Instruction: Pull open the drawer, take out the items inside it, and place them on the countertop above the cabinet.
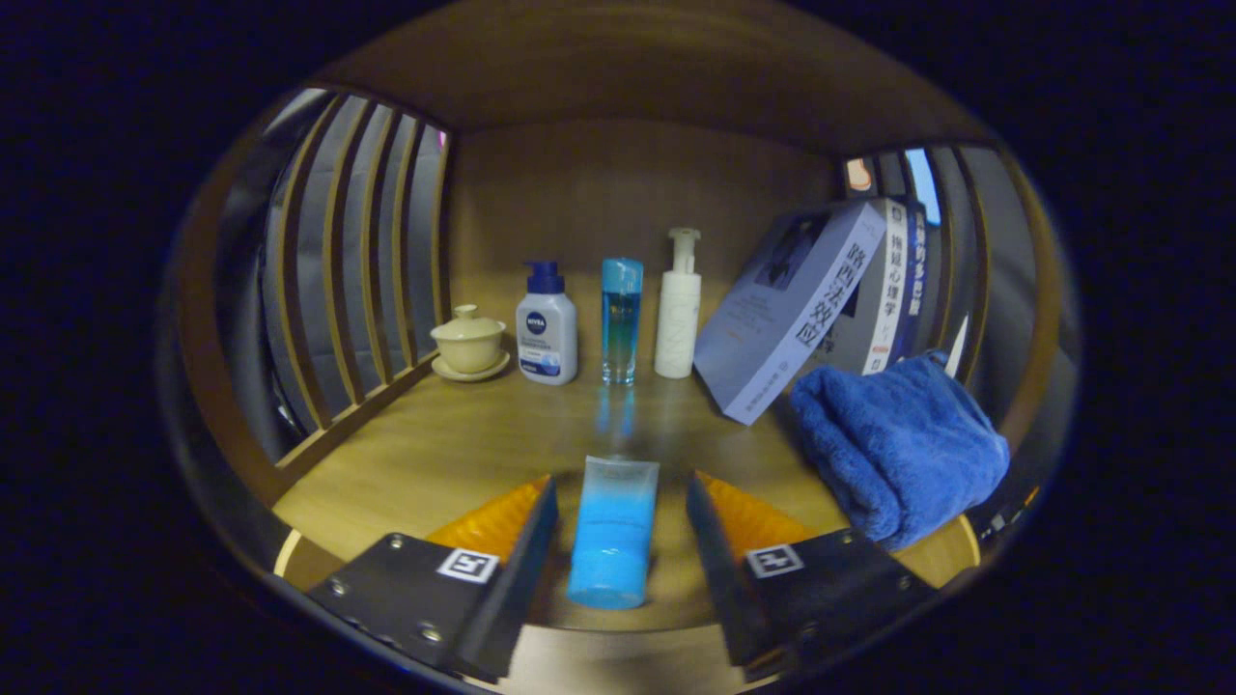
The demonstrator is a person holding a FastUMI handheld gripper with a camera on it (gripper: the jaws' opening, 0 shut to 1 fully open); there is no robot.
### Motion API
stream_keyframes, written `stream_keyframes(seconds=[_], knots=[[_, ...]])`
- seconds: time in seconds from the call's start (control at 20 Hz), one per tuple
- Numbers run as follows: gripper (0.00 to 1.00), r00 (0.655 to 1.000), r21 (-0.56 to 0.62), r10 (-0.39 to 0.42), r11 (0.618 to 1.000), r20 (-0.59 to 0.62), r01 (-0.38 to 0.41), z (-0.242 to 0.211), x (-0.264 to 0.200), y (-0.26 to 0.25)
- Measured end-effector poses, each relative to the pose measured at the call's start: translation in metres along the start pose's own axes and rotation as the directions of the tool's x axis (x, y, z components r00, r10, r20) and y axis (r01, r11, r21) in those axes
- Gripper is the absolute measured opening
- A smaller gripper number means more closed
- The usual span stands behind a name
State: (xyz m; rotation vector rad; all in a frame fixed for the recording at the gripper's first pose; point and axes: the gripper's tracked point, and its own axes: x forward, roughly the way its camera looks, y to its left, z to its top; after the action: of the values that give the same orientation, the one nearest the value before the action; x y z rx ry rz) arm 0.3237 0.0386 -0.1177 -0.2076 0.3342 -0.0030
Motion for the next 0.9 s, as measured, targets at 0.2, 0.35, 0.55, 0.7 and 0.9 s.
stream_keyframes(seconds=[0.2, 0.35, 0.55, 0.7, 0.9], knots=[[1.00, 1.000, 0.056, 0.012, 0.998, -0.001, -0.012, 0.019, -0.039, -0.007], [1.00, 0.999, 0.105, 0.027, 0.994, 0.024, -0.030, 0.038, -0.076, -0.018], [1.00, 0.997, 0.200, 0.043, 0.978, 0.070, -0.056, 0.060, -0.133, -0.032], [1.00, 0.994, 0.213, 0.035, 0.975, 0.101, -0.056, 0.065, -0.174, -0.045], [1.00, 0.991, 0.214, 0.026, 0.975, 0.129, -0.053, 0.050, -0.230, -0.060]])
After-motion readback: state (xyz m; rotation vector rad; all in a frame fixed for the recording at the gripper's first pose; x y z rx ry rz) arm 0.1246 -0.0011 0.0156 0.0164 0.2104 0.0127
